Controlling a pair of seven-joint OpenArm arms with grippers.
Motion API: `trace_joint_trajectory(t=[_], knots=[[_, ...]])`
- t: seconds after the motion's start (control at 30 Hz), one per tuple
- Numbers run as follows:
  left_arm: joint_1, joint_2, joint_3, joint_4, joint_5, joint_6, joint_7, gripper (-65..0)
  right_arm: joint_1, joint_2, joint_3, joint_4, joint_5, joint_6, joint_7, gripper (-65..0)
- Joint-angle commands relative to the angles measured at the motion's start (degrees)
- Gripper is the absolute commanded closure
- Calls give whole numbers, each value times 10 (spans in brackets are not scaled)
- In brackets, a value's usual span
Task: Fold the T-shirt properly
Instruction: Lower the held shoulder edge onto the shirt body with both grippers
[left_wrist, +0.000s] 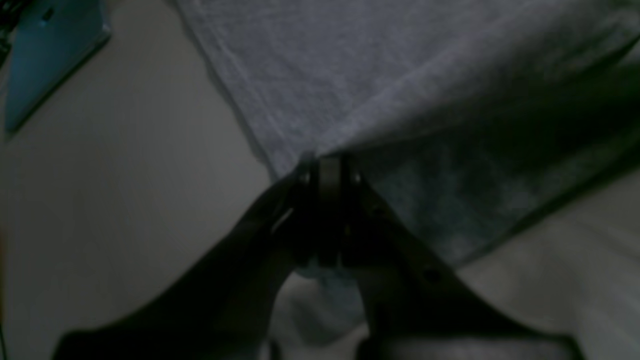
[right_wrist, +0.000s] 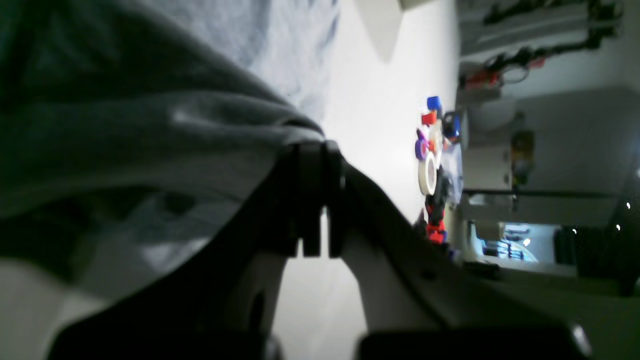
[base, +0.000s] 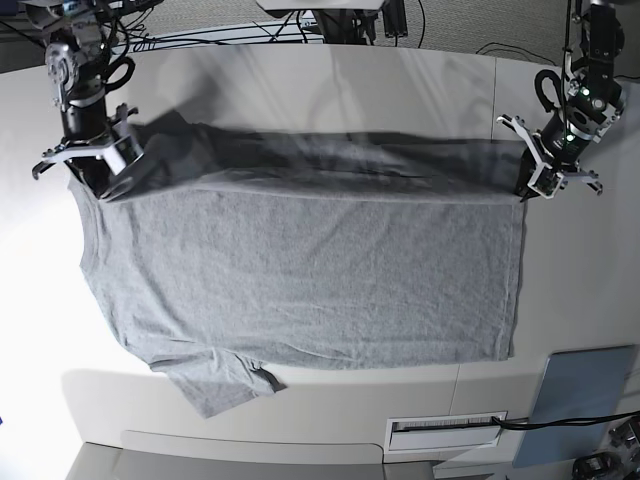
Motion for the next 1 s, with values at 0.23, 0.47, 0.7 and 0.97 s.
trace_joint_trajectory(t=[0.23, 0.47, 0.7, 0.97], knots=[[-53, 33, -5, -25, -5, -24, -12, 0, 65, 8, 5, -78, 41, 4, 36, 0], [-88, 60, -5, -49, -3, -37, -12, 0, 104, 9, 5, -126, 64, 11, 49, 0], [-150, 77, 4, -109, -3, -37, -11, 0, 110, 8, 5, -127, 70, 23, 59, 0], [-176, 76, 10, -134, 1, -36, -9, 0, 110, 8, 5, -127, 70, 23, 60, 0]])
